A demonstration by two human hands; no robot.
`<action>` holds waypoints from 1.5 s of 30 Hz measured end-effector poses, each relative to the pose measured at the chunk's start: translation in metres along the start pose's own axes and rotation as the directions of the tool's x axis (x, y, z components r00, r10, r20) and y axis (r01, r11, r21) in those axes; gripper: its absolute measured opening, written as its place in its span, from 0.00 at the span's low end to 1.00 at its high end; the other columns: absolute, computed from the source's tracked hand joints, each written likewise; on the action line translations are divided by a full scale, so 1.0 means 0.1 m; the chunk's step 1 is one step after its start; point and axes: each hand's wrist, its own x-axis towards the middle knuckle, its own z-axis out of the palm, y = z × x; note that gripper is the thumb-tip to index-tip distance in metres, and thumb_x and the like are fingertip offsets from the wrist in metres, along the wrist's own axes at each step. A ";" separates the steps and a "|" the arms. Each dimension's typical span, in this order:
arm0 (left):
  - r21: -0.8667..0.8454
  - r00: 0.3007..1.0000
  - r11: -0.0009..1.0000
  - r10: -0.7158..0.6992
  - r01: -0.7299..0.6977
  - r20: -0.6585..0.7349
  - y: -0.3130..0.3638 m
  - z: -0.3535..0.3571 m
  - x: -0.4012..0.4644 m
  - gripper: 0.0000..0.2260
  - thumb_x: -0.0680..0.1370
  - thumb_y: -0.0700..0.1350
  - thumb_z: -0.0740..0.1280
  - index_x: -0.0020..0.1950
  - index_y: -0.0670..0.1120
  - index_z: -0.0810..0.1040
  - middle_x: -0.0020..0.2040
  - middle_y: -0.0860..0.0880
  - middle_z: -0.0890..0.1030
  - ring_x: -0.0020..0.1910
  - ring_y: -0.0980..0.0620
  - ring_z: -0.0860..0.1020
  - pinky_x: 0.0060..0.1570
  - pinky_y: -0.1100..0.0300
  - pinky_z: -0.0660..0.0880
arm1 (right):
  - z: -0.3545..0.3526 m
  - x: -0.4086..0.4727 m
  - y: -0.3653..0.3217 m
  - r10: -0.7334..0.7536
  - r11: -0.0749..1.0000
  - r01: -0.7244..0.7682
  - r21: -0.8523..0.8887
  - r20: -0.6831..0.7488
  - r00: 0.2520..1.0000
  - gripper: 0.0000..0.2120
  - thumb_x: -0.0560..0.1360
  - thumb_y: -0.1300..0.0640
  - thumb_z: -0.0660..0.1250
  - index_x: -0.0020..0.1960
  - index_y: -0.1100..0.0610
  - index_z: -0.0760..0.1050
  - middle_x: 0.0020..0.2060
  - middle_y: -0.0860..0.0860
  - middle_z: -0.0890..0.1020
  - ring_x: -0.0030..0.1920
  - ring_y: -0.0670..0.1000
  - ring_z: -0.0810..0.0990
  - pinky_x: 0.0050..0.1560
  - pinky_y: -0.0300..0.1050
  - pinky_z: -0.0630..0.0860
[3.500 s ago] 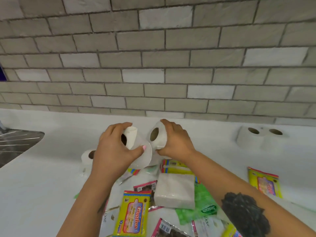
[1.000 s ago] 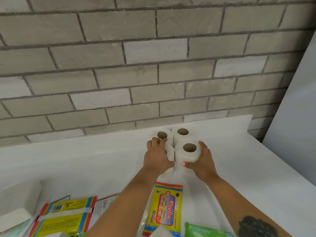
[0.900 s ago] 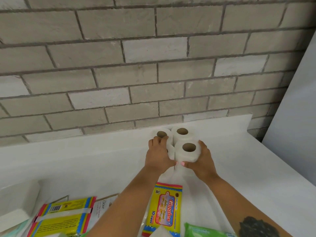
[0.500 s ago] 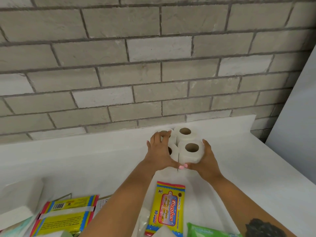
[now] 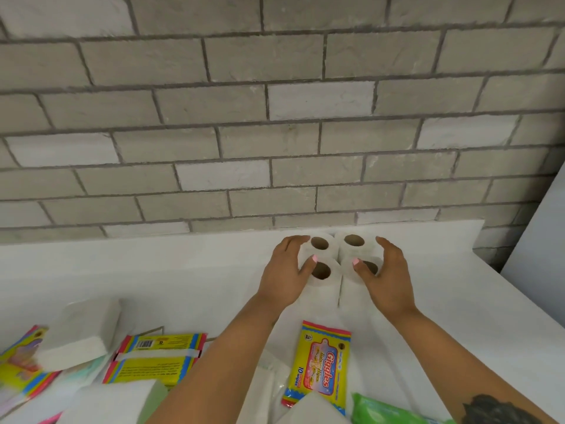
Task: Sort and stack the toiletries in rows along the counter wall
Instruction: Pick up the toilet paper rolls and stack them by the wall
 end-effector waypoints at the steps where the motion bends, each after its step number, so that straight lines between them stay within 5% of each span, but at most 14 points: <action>1: -0.006 1.000 1.000 0.002 -0.002 -0.019 0.00 -0.05 -0.02 0.20 0.79 0.55 0.59 0.70 0.52 0.66 0.69 0.53 0.69 0.68 0.54 0.67 0.66 0.61 0.66 | 0.00 0.00 -0.06 -0.030 1.000 0.030 0.000 -0.009 1.000 0.29 0.74 0.50 0.69 0.71 0.56 0.63 0.68 0.53 0.69 0.68 0.54 0.67 0.62 0.42 0.66; 8: -0.031 0.988 0.999 0.003 -0.008 -0.156 -0.07 -0.63 -0.28 0.19 0.80 0.53 0.59 0.70 0.49 0.68 0.68 0.52 0.71 0.67 0.55 0.69 0.63 0.65 0.65 | 0.22 -0.09 -0.59 -0.126 0.985 0.130 0.111 -0.040 0.991 0.25 0.74 0.53 0.68 0.68 0.56 0.65 0.64 0.51 0.71 0.61 0.53 0.73 0.56 0.46 0.72; 12: -0.053 0.978 0.998 -0.030 0.019 -0.208 -0.23 -1.03 -0.48 0.19 0.80 0.52 0.60 0.70 0.48 0.68 0.67 0.52 0.71 0.66 0.55 0.69 0.63 0.64 0.67 | 0.48 -0.22 -0.92 -0.120 0.972 0.118 0.203 -0.002 0.993 0.25 0.74 0.54 0.68 0.69 0.57 0.65 0.64 0.51 0.71 0.57 0.46 0.72 0.51 0.37 0.70; 16: -0.032 0.963 0.996 -0.090 0.085 -0.256 -0.43 -1.45 -0.69 0.19 0.80 0.53 0.59 0.70 0.50 0.67 0.67 0.53 0.70 0.66 0.55 0.69 0.63 0.63 0.67 | 0.77 -0.36 -1.24 -0.133 0.957 0.121 0.263 0.030 0.991 0.25 0.74 0.53 0.68 0.68 0.56 0.65 0.64 0.50 0.71 0.61 0.52 0.72 0.56 0.45 0.71; 24: 0.005 0.923 0.995 -0.093 0.102 -0.374 -0.90 -2.35 -1.22 0.19 0.79 0.51 0.62 0.69 0.48 0.69 0.66 0.51 0.72 0.65 0.54 0.71 0.62 0.63 0.68 | 1.35 -0.79 -2.00 -0.157 0.933 0.118 0.339 0.092 0.983 0.25 0.75 0.52 0.67 0.69 0.55 0.64 0.64 0.49 0.69 0.58 0.46 0.70 0.52 0.42 0.68; 35: 0.114 0.907 0.955 -0.218 0.274 -0.360 -1.85 -3.43 -1.85 0.24 0.75 0.49 0.68 0.70 0.48 0.67 0.67 0.50 0.71 0.67 0.53 0.69 0.62 0.65 0.63 | 2.25 -1.51 -2.87 -0.153 0.907 0.065 0.417 0.180 0.972 0.24 0.74 0.52 0.68 0.68 0.52 0.64 0.61 0.43 0.68 0.58 0.46 0.71 0.52 0.40 0.68; 45: 0.449 0.825 0.701 -0.534 0.554 -0.185 -2.71 -3.90 -2.25 0.41 0.65 0.67 0.69 0.74 0.54 0.59 0.74 0.50 0.61 0.75 0.47 0.54 0.69 0.37 0.57 | 2.74 -1.85 -3.19 -0.139 0.917 0.052 0.395 0.195 0.971 0.25 0.74 0.52 0.68 0.68 0.53 0.65 0.64 0.47 0.70 0.58 0.47 0.72 0.55 0.42 0.69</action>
